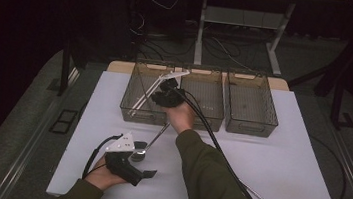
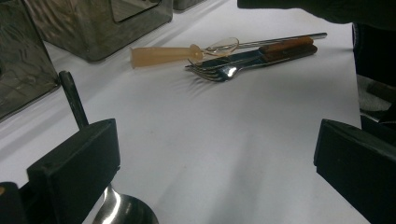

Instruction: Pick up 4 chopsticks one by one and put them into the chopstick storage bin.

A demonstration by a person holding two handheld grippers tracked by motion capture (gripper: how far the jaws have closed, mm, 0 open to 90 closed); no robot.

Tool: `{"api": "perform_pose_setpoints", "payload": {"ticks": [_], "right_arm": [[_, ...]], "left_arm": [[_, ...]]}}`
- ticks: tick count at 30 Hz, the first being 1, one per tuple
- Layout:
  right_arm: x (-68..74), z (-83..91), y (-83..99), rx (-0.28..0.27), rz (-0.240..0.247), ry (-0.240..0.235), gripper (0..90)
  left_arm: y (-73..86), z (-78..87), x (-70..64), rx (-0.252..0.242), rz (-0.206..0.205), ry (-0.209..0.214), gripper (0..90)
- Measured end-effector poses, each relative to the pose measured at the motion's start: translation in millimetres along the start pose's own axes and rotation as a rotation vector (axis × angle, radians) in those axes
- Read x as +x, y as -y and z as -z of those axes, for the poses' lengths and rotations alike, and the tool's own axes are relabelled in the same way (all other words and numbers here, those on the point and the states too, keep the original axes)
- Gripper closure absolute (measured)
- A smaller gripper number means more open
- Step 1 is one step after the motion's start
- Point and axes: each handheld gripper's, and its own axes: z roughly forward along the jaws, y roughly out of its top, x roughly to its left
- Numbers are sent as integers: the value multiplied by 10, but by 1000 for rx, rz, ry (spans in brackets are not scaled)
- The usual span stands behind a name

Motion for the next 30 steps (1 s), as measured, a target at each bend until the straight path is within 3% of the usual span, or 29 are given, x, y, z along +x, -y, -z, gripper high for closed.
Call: {"api": "perform_pose_setpoints", "payload": {"ticks": [6, 14, 30], "right_arm": [[-19, 80, -19, -6, 2, -1, 658], [-62, 278, -21, -1, 13, -49, 515], [-317, 812, 220, -35, 22, -79, 410]], "left_arm": [[2, -1, -1, -2, 3, 2, 0], [4, -8, -3, -2, 3, -2, 0], [6, -14, -15, 0, 15, -2, 0]]}}
